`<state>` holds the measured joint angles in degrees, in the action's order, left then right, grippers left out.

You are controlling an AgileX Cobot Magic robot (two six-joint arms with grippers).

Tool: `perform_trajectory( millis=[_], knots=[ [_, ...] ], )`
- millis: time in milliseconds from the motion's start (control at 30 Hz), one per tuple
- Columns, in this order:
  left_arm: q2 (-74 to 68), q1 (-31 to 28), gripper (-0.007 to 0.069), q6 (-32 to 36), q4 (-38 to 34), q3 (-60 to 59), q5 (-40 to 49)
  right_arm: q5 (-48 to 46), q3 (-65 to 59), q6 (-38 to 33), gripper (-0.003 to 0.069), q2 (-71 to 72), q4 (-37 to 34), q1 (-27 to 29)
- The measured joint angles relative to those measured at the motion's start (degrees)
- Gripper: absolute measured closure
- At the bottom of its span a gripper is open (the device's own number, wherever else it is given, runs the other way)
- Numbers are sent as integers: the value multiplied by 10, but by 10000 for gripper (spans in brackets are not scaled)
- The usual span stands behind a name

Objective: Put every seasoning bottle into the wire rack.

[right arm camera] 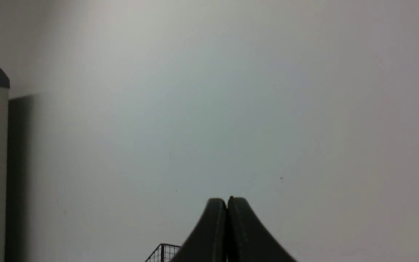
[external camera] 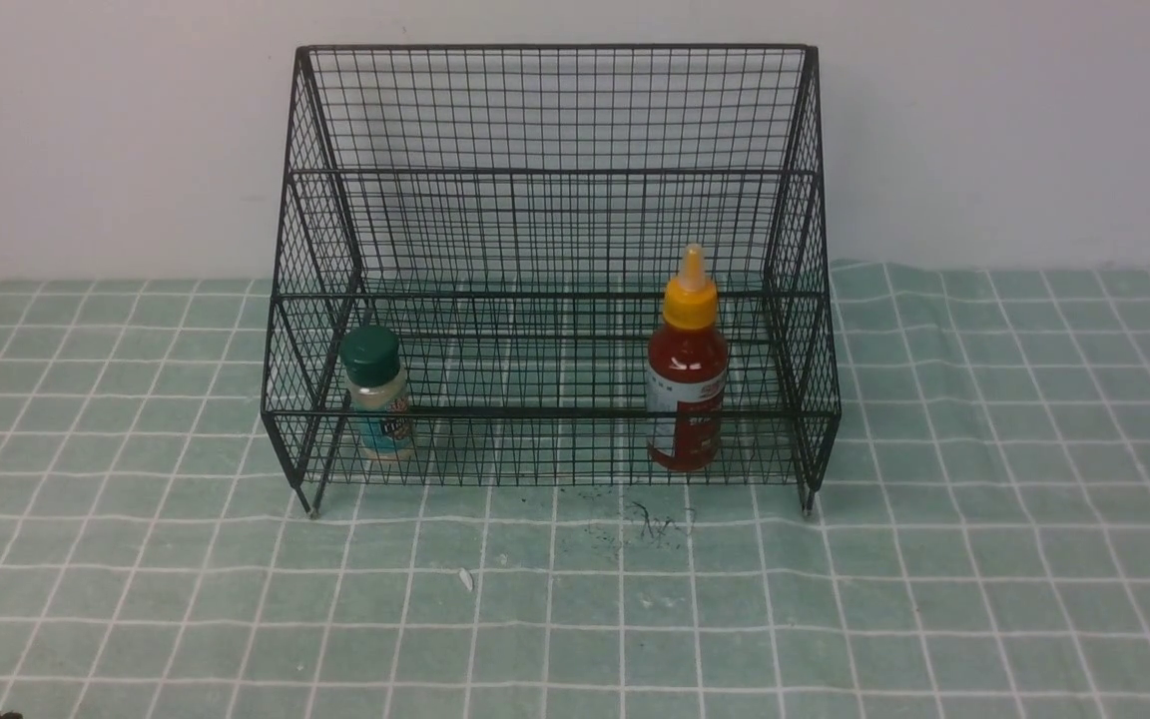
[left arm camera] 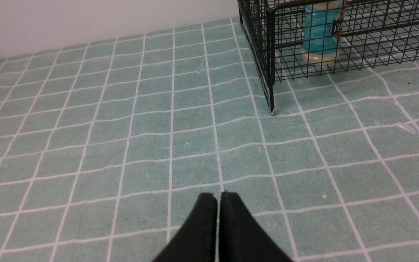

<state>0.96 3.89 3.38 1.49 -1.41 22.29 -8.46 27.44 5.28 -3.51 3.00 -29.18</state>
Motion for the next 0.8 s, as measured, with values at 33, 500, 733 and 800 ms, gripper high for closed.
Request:
perform_trajectory(
  millis=[33,500,733,800],
  knots=[
    [0,0,631,0,0,0,0,-1,-6,-13,673,0,-8,0],
    [0,0,631,0,0,0,0,-80,-233,-35,673,39,-20,244],
    [0,0,631,0,0,0,0,-126,-288,-35,673,42,-21,298],
    [0,0,631,0,0,0,0,-126,-288,-35,673,42,-21,298]
  ],
)
